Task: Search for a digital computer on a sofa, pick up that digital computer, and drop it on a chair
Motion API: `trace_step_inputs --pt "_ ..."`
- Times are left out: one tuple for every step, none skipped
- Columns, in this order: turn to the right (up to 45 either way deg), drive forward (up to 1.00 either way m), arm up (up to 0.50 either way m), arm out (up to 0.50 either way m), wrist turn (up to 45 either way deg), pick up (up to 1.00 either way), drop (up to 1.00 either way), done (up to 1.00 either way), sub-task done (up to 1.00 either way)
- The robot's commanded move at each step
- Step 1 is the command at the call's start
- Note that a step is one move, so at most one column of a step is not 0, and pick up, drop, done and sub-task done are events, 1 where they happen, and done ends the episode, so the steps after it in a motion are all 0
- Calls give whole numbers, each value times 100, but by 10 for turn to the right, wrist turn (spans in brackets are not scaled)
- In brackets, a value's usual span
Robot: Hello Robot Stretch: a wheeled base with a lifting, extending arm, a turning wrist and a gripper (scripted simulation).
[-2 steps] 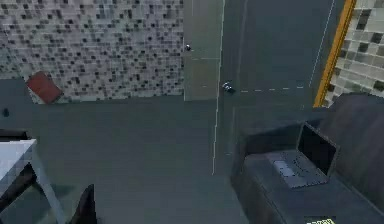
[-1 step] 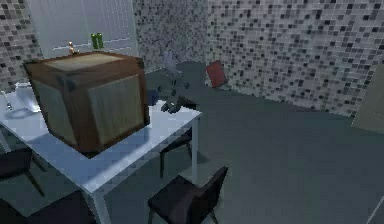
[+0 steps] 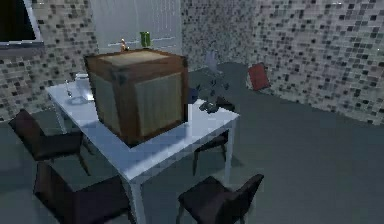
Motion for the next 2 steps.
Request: trace_step_inputs --pt "450 0 0 0 0 0 0 0 0" --pt "150 0 0 0 0 0 0 0 0"
